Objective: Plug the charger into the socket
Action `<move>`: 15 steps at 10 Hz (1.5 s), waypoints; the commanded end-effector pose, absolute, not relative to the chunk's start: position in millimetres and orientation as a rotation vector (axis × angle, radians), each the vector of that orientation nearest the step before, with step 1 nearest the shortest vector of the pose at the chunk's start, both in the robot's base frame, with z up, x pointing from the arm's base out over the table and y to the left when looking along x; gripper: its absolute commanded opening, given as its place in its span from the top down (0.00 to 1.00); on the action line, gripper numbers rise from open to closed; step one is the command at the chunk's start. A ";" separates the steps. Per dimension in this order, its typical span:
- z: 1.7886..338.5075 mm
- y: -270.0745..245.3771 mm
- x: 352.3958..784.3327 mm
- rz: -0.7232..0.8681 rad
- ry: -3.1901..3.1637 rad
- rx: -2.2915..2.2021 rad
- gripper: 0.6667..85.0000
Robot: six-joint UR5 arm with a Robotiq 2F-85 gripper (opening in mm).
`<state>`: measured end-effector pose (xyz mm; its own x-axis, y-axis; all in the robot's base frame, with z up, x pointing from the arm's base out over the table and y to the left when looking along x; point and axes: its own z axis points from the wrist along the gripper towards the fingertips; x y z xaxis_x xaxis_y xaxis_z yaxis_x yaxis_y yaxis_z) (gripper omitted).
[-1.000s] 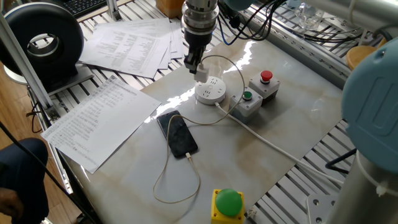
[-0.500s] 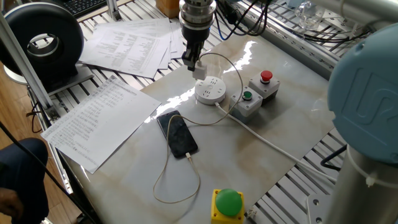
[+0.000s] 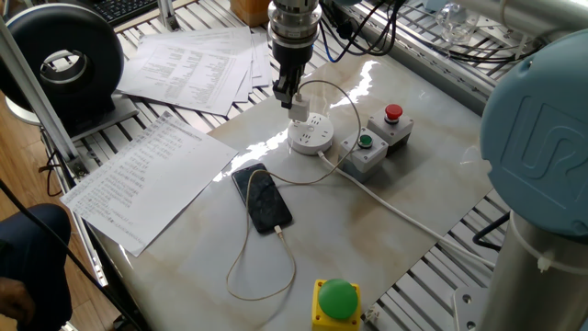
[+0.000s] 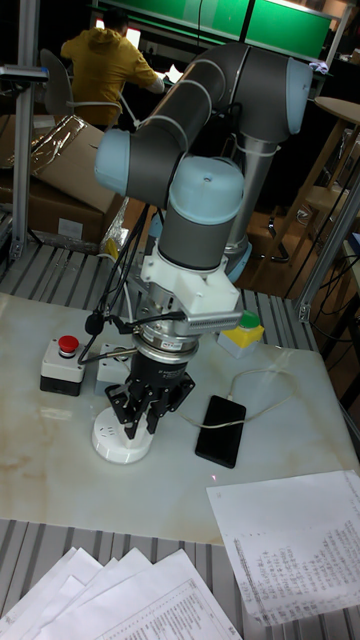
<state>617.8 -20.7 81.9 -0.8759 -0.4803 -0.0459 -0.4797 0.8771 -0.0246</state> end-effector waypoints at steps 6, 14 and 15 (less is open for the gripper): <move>80.0 -16.0 614.5 0.004 2.998 -0.747 1.00; 78.2 -15.9 614.5 0.008 2.995 -0.751 1.00; 78.1 -14.9 615.0 0.012 2.994 -0.748 1.00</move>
